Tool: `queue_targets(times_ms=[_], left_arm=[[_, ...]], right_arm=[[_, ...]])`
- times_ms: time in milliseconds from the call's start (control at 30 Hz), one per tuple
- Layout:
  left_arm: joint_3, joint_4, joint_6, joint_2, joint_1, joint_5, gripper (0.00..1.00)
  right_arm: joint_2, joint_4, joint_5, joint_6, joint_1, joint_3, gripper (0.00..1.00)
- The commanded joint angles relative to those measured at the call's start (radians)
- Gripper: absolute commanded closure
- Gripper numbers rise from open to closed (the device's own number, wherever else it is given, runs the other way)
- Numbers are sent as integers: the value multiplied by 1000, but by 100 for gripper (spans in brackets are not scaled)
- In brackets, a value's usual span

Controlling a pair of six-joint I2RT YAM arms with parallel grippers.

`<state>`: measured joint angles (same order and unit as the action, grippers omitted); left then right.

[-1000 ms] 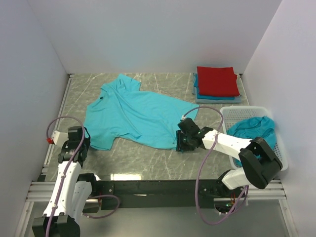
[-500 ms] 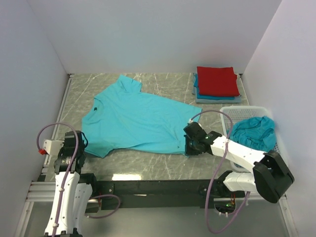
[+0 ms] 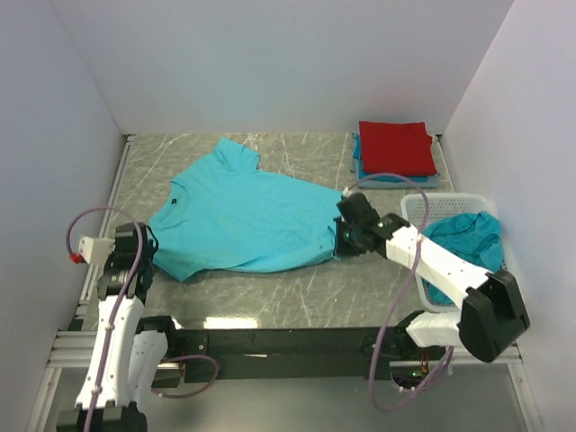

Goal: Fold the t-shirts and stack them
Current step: Flatten the tshirt out

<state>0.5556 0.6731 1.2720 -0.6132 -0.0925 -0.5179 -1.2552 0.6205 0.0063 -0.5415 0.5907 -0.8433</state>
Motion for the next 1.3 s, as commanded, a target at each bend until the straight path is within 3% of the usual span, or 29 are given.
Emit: queue_targets(times_ms=[0,133,367,500,567,733,800,867,1000,1267], left_arm=[[67,-177,-59,-101,-6,50,100],[150,-278,-85,-248,-7,42,100],[240,-308,-111,-349,-12,18,100],[219,-244,-86,-315,-12,19,100],[170,-209,-68,-263,-12,44,100],[25,-54,-25,-83,-13,53,100],[-9,-20,-16,-5,-12,59,100],[-57,-6,-17,33,-12,76,99],[-103,-26,-19,67,-12,114,99],[-89,-15,-31,41,-12,111,100]], right_arm=[[-70,-4,41,75,-41,-129,94],[-183,-11,24,127,-83,-256,94],[-259,-61,44,225,-92,-339,94],[-167,-39,48,209,-88,-235,94],[-48,-38,-26,169,-85,-99,93],[187,-77,-251,5,-37,278,79],[246,-94,-269,-41,-29,355,58],[275,-93,-246,-35,-29,359,44],[277,-67,-71,-12,-32,261,41],[131,-108,-8,57,-32,152,45]])
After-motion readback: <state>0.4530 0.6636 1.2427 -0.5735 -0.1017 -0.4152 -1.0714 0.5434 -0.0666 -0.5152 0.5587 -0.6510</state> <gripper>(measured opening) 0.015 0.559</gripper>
